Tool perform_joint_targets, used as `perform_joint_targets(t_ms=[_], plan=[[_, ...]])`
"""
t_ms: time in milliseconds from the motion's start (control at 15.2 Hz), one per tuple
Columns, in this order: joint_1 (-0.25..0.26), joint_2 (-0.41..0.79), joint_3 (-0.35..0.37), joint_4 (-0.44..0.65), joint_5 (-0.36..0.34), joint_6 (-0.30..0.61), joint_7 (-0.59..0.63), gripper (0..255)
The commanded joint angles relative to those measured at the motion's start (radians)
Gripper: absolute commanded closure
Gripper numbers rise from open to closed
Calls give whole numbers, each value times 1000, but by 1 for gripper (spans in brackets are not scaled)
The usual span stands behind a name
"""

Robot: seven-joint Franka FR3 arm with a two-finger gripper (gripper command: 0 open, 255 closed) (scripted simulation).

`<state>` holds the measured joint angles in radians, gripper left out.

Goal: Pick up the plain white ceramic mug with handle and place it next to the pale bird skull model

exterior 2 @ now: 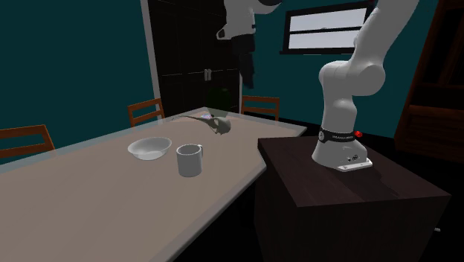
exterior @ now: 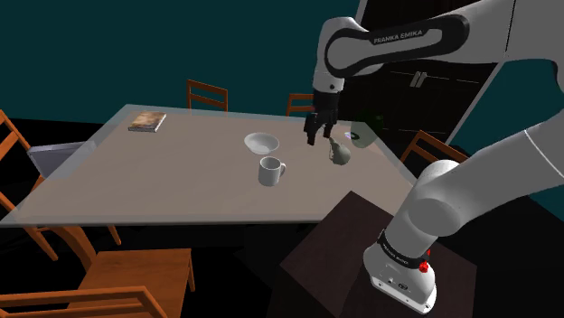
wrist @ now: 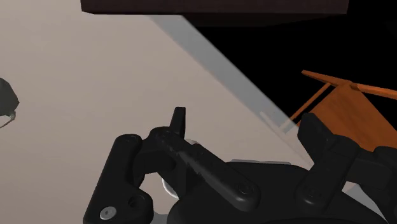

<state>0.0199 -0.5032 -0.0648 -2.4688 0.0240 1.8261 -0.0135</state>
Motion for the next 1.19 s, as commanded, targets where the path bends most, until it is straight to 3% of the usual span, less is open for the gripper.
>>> perform_joint_targets(t_ms=[0,528,1122], plan=[[4,64,4,4,3,72,6,0],[10,352,8,63,6,332,13,0],[12,700,10,239,11,538,22,0]])
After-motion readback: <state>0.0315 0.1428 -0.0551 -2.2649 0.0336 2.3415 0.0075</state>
